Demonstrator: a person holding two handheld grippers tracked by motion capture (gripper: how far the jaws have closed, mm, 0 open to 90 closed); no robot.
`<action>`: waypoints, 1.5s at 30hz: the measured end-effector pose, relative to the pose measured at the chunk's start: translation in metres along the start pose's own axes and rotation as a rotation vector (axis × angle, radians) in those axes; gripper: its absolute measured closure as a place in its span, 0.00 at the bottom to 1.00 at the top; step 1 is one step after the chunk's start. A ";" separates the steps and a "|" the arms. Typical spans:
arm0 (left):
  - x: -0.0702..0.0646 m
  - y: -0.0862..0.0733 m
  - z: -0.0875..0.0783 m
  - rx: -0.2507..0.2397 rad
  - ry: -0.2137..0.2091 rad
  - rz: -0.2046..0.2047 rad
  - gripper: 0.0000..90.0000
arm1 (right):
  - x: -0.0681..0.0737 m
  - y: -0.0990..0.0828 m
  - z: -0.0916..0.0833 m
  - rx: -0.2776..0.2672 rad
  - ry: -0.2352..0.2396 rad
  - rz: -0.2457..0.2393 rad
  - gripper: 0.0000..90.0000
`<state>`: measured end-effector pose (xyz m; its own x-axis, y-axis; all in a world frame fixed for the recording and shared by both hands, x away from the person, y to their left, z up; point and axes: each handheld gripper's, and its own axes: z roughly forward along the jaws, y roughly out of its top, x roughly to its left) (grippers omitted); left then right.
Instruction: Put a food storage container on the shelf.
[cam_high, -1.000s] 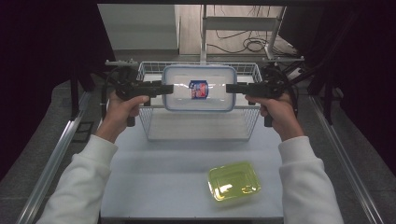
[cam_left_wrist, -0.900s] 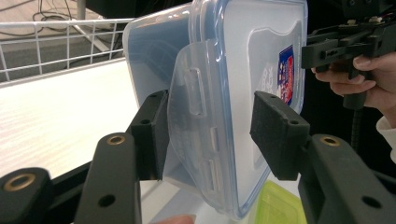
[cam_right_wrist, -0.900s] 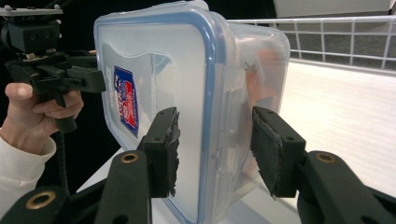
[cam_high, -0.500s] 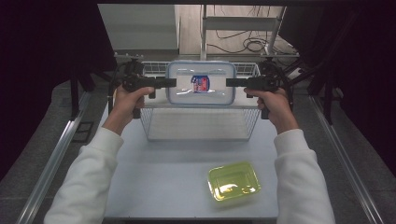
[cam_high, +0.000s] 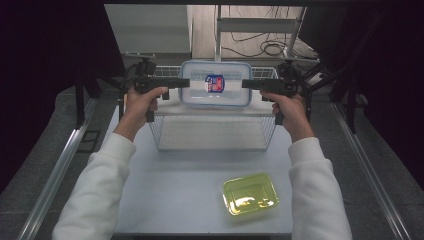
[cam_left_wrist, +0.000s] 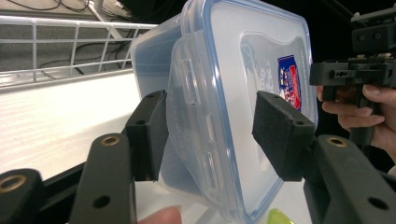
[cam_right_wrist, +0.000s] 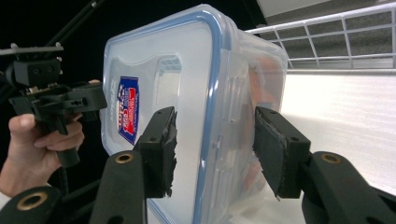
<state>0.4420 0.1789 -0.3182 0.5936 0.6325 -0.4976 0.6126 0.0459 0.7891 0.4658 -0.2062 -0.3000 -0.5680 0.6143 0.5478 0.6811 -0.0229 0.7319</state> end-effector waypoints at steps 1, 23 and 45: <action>0.000 0.000 0.001 0.001 0.011 -0.001 0.50 | 0.000 0.000 0.000 0.001 0.000 0.010 0.56; -0.006 -0.012 -0.020 -0.029 0.043 0.012 0.29 | 0.023 -0.027 -0.024 -0.056 -0.150 -0.049 0.88; -0.021 -0.041 -0.044 -0.010 0.012 0.071 0.24 | 0.030 -0.062 0.021 0.062 -0.139 -0.206 1.00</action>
<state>0.3818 0.1977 -0.3246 0.6293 0.6435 -0.4358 0.5635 0.0083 0.8261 0.4159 -0.1700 -0.3372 -0.6318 0.7033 0.3259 0.5871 0.1598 0.7936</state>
